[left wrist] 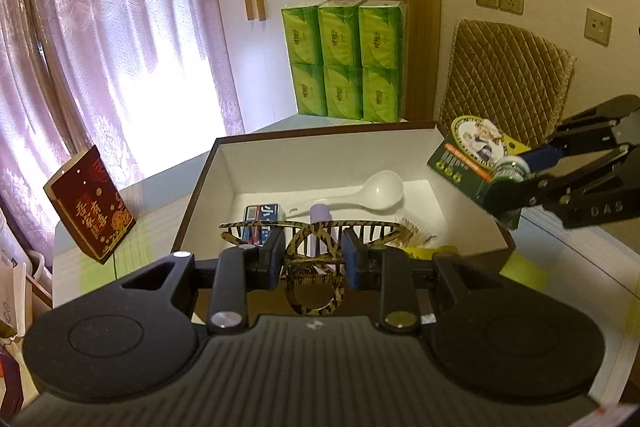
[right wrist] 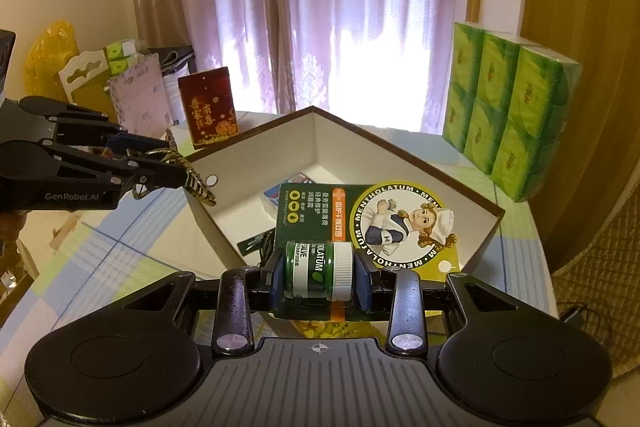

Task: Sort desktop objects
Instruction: 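Carry the hair clip and ointment card up over the box with both grippers, then open the left gripper dropping the hair clip while the right gripper releases the card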

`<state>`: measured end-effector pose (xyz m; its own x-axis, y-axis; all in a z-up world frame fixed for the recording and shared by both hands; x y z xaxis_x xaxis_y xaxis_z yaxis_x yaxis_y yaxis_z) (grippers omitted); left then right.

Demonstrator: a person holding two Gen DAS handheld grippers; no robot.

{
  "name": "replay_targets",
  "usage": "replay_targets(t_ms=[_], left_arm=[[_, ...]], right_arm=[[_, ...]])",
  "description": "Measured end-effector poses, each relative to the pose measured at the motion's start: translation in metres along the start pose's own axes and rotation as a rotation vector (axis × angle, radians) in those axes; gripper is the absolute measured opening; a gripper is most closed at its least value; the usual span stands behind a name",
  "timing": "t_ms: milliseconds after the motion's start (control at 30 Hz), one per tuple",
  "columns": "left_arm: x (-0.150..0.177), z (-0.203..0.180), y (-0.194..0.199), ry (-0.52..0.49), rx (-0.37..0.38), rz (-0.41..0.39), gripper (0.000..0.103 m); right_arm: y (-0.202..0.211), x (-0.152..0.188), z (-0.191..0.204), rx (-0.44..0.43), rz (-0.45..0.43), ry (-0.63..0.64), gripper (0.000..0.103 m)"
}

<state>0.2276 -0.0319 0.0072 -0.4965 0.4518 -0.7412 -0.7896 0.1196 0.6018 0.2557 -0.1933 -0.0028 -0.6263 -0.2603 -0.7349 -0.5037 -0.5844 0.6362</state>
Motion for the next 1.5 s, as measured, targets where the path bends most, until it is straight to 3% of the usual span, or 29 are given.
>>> replay_targets(t_ms=[367,633,833,1267,1500], left_arm=[[-0.02,0.018,-0.044,-0.003,0.007,0.019,0.026],[-0.039,0.036,-0.103,-0.01,0.045,0.07,0.026],[-0.042,0.041,-0.157,-0.04,0.089,0.151,0.026],[-0.029,0.034,-0.233,-0.135,0.117,0.276,0.026],[-0.032,0.03,-0.255,-0.161,0.138,0.306,0.026]], right_arm=[[-0.051,-0.028,-0.023,0.025,0.037,-0.046,0.032],[-0.106,-0.041,-0.041,0.053,0.113,-0.139,0.032],[-0.139,-0.041,-0.056,0.089,0.164,-0.204,0.032],[-0.178,-0.036,-0.063,0.178,0.238,-0.178,0.032],[-0.189,-0.031,-0.067,0.22,0.264,-0.165,0.032]])
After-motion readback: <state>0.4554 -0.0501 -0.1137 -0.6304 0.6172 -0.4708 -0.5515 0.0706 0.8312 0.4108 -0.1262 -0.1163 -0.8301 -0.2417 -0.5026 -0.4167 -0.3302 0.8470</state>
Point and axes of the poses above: each gripper's, at about its wrist camera, not at the fingertips, and y roughly against the way its jaws point, z to its left, x to its underside, the point moved 5 cm from there along -y, roughly the way its jaws point, and after that the axes turned 15 degrees about -y, right-handed, at the moved point
